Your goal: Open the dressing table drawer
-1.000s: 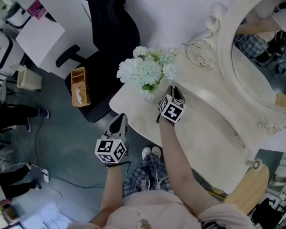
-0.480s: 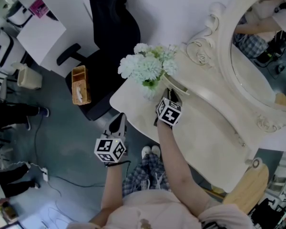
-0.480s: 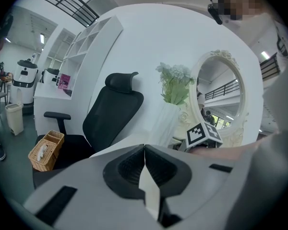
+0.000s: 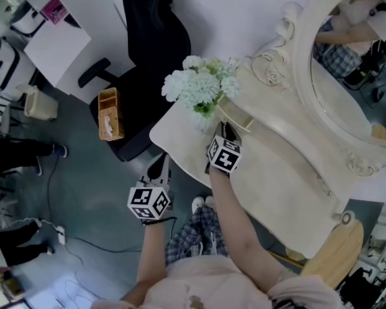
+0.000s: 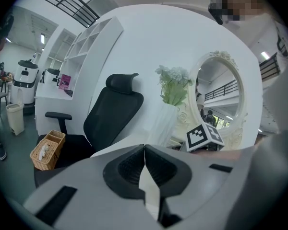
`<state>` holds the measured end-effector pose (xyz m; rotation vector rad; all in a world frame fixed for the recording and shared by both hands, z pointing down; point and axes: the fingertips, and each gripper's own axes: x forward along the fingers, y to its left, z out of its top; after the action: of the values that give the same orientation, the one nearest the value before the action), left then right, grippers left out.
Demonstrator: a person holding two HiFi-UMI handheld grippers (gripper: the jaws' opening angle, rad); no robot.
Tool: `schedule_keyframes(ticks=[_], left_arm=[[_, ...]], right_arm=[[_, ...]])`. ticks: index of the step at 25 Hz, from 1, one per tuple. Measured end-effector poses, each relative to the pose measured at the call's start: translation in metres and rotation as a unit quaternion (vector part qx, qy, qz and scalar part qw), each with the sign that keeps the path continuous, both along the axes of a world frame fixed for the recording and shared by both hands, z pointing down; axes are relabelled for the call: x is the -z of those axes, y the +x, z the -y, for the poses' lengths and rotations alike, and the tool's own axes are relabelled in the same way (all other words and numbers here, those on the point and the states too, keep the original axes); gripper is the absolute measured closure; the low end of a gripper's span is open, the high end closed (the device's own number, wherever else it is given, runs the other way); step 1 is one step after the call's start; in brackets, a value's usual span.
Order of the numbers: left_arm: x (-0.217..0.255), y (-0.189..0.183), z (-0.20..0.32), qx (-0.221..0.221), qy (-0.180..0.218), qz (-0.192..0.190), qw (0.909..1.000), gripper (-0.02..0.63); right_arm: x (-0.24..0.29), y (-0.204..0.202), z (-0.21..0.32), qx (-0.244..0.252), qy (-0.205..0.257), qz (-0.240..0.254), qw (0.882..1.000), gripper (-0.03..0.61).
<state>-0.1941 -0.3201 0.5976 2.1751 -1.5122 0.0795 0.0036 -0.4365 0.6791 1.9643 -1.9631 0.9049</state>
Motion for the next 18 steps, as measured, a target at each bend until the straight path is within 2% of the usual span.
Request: schedule_keyframes(ticks=[18], left_arm=[[0.002,-0.003,-0.015,0.002,0.003,-0.003,1.0,0.586]], right_arm=[[-0.001,-0.001,-0.021,0.015,-0.005,-0.007,1.0,0.482]])
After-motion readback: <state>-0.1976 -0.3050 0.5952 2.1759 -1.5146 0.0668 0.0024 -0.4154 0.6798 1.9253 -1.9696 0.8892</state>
